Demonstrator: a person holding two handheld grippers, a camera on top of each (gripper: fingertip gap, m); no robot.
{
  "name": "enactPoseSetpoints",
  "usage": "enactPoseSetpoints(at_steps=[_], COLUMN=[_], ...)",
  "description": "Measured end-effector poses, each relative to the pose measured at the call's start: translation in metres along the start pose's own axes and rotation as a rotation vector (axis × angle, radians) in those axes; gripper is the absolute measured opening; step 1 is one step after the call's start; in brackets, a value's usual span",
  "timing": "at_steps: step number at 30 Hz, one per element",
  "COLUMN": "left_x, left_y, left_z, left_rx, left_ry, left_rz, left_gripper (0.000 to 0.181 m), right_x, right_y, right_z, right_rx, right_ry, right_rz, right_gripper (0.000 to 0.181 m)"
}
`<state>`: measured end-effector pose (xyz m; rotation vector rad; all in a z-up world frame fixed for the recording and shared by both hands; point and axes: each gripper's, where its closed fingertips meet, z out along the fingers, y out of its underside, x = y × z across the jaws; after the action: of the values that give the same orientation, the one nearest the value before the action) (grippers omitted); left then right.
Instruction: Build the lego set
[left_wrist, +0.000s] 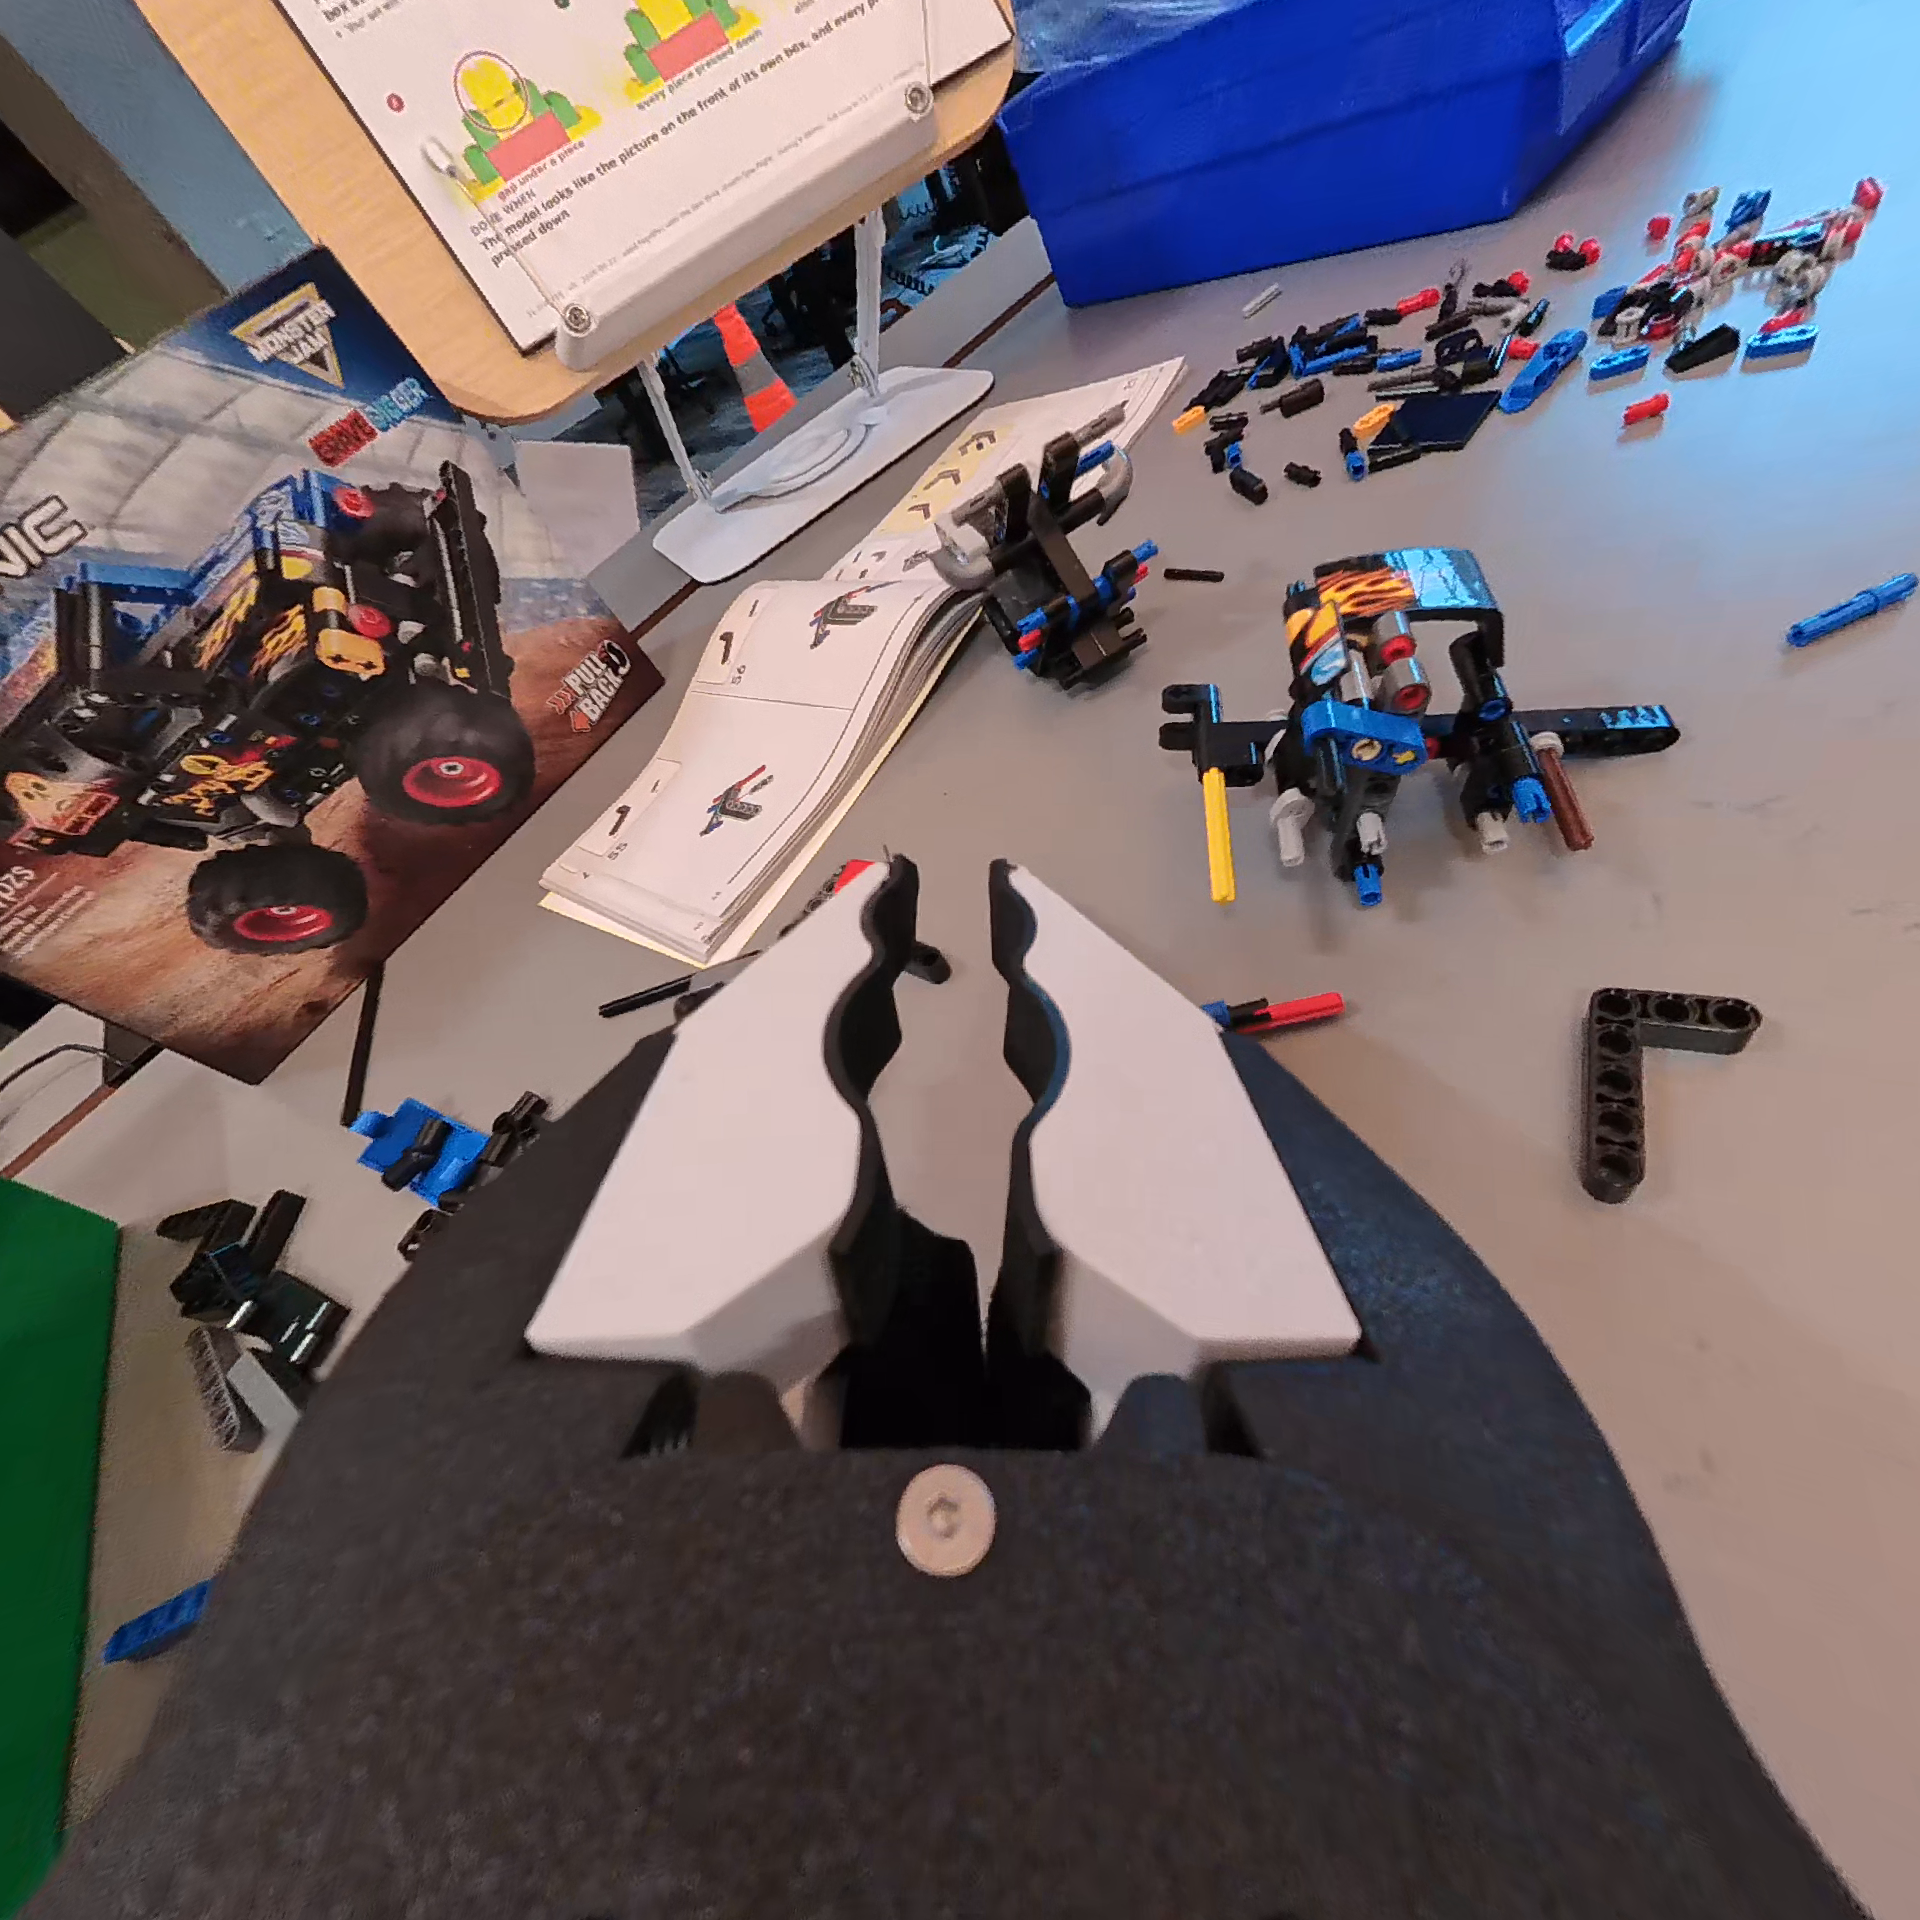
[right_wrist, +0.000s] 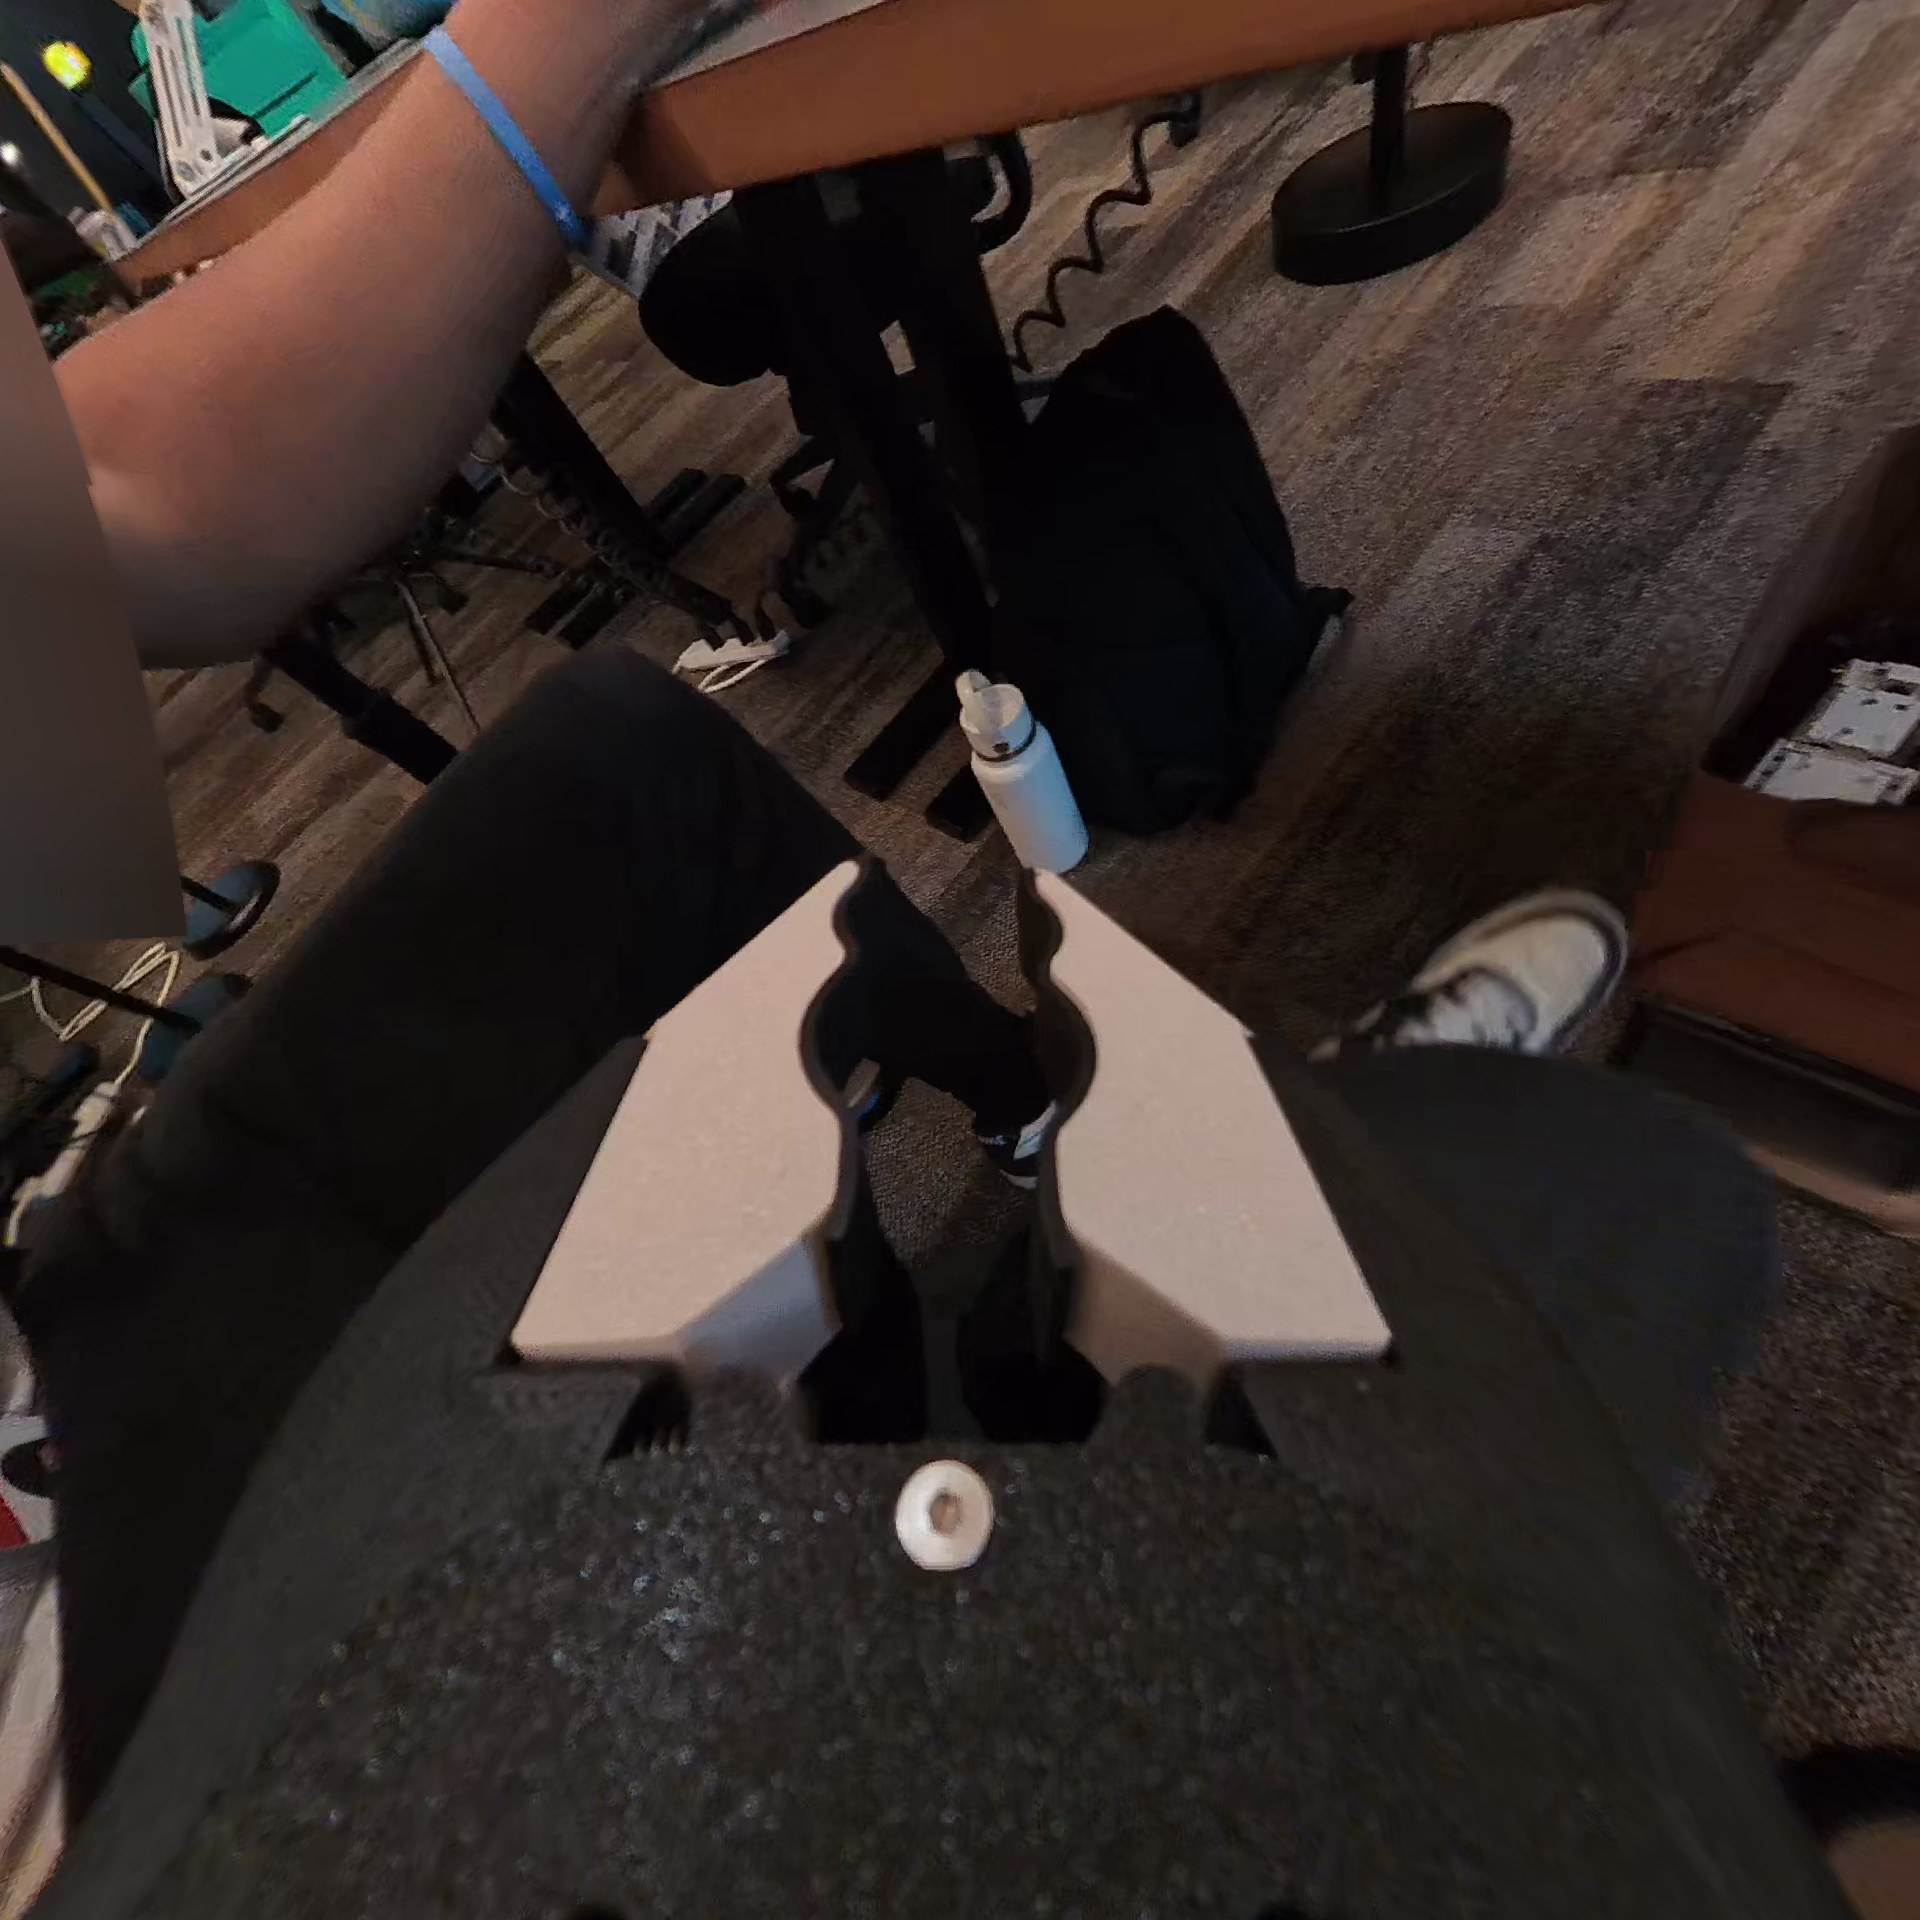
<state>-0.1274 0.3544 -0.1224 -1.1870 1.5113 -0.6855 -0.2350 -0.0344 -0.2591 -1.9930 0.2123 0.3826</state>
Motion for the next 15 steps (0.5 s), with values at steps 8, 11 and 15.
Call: enactPoseSetpoints(at_steps=[8,11,15], left_x=[-0.002,-0.002,-0.001], left_y=[0.003,0.004,0.004], left_z=[0.001,0.002,0.002], left_rx=[-0.015,-0.022,-0.026], left_ry=[-0.015,-0.016,-0.014], left_rz=[0.007,0.003,0.007], left_gripper=[0.012,0.012,0.012], right_x=[0.023,0.078,0.127], right_y=[0.024,0.053,0.079], right_z=[0.084,0.1,0.082], right_rx=[-0.086,-0.115,-0.163], right_ry=[-0.094,-0.008,0.071], right_rz=[-0.1,-0.145,-0.165], right_gripper=[0.024,0.023,0.024])
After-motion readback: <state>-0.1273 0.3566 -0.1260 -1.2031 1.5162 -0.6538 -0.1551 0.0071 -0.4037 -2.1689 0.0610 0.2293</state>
